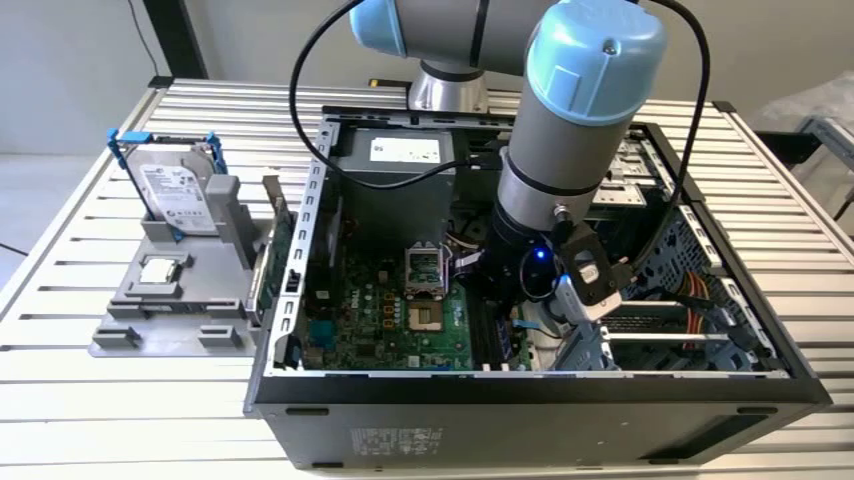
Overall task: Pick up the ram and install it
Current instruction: 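Insert the ram into the slot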
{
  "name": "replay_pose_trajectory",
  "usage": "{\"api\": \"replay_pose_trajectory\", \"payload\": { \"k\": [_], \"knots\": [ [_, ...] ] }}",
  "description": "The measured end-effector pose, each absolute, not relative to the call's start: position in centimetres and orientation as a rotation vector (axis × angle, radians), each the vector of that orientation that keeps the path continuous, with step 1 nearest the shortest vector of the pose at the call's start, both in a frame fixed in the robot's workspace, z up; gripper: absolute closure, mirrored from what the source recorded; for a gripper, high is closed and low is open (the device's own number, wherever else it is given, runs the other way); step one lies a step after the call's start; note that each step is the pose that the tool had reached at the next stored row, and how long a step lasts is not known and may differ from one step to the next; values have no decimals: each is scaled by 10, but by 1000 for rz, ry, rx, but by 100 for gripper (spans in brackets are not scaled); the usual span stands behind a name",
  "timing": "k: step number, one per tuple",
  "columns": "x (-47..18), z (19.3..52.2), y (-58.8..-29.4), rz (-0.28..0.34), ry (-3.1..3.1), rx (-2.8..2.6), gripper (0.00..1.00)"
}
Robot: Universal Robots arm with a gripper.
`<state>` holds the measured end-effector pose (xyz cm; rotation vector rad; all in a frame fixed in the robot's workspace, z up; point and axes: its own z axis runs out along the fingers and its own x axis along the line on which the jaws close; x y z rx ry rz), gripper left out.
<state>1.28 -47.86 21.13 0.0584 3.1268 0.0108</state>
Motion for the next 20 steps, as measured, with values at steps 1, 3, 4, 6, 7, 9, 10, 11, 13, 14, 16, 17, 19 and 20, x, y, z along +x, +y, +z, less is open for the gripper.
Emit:
{"api": "replay_pose_trajectory", "payload": {
  "k": [1, 3, 4, 6, 7, 9, 10, 11, 13, 14, 16, 17, 19, 20],
  "knots": [
    [13, 211, -479, 11, 3127, 58, 100],
    [13, 211, -479, 11, 3127, 58, 100],
    [13, 211, -479, 11, 3127, 58, 100],
    [13, 211, -479, 11, 3127, 58, 100],
    [13, 211, -479, 11, 3127, 58, 100],
    [13, 211, -479, 11, 3127, 58, 100],
    [13, 211, -479, 11, 3127, 58, 100],
    [13, 211, -479, 10, 3127, 58, 100],
    [13, 213, -479, 9, 3127, 58, 100],
    [13, 214, -479, 8, 3128, 58, 100],
    [13, 216, -479, 6, 3128, 58, 100],
    [13, 216, -479, 4, 3128, 59, 100],
    [13, 217, -479, 0, 3128, 60, 100],
    [13, 217, -479, -1, 3128, 61, 100]
  ]
}}
